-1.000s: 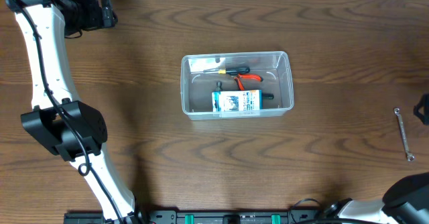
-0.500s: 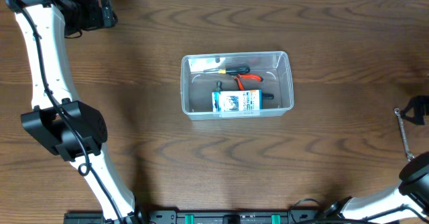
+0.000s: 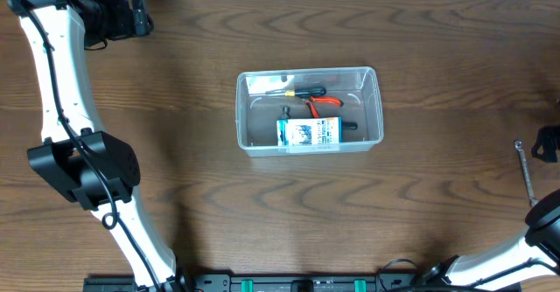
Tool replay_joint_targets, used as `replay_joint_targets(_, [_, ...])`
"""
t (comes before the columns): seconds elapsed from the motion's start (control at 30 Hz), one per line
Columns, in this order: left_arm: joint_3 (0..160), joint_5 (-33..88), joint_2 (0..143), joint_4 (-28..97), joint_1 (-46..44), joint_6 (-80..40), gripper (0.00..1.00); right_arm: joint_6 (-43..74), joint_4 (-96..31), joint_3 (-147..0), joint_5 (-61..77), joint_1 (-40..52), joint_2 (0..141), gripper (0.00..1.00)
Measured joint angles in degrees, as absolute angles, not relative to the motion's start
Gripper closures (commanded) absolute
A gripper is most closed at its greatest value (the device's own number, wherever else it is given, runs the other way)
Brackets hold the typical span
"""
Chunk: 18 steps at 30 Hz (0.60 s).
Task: Pack container
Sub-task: 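Lower the right gripper over the silver wrench and align with it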
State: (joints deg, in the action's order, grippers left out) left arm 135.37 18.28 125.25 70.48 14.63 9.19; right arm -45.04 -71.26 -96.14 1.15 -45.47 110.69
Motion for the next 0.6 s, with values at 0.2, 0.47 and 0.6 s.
replay_joint_targets(0.2, [135.37,18.28,125.25,70.48,14.63,9.17,0.02,-45.01,-71.66,-96.09,-0.05,-45.5,113.75,0.01])
replay_joint_targets(0.47, [135.37,18.28,125.25,70.48,14.63,9.17,0.02,-44.99,-71.02,-94.48,-2.15,-45.47,119.02,0.01])
replay_joint_targets(0.6, [135.37,18.28,125.25,70.5,14.63,9.17,0.02,-45.01,-70.0,-93.86,-3.73,-45.47,119.11,0.01])
